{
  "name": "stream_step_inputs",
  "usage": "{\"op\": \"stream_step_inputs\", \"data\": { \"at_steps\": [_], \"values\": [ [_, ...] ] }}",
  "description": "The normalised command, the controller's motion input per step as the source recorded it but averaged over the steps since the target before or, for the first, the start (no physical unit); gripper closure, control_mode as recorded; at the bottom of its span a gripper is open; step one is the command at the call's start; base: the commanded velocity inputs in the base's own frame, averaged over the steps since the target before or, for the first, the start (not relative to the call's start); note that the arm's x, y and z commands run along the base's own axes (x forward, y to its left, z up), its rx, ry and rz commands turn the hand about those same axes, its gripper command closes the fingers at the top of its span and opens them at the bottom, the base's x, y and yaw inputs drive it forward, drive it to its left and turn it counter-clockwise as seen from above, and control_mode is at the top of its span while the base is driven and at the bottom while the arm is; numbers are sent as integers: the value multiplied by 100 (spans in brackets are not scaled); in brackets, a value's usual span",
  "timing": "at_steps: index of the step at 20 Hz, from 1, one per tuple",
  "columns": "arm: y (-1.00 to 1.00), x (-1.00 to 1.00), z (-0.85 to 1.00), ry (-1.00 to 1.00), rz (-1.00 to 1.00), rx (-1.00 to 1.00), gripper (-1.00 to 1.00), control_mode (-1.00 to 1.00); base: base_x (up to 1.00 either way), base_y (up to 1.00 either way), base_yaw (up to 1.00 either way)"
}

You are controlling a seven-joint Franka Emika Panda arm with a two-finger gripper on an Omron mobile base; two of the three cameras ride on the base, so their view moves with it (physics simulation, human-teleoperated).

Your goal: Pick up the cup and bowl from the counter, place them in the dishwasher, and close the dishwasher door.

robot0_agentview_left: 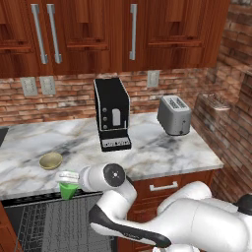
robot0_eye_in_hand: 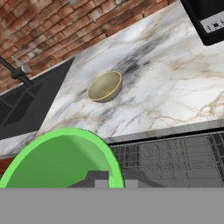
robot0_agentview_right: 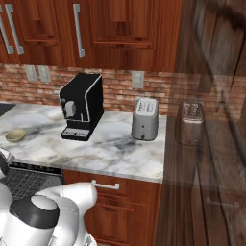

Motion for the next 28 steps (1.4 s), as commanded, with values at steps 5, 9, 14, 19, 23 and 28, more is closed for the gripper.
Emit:
{"op": "stream_step_inputs", "data": {
  "at_steps": [5,9,14,19,23,28],
  "values": [
    [0,-28,42,0,0,-6,100,-100,0,0,0],
    [0,-16,29,0,2,-15,100,-100,0,0,0],
    [0,-7,14,0,5,-24,100,-100,0,0,0],
    [0,0,0,0,15,-27,100,-100,0,0,0],
    [0,0,-1,0,22,-27,100,-100,0,0,0],
    [0,0,-12,0,24,-26,100,-100,0,0,0]
  ]
}}
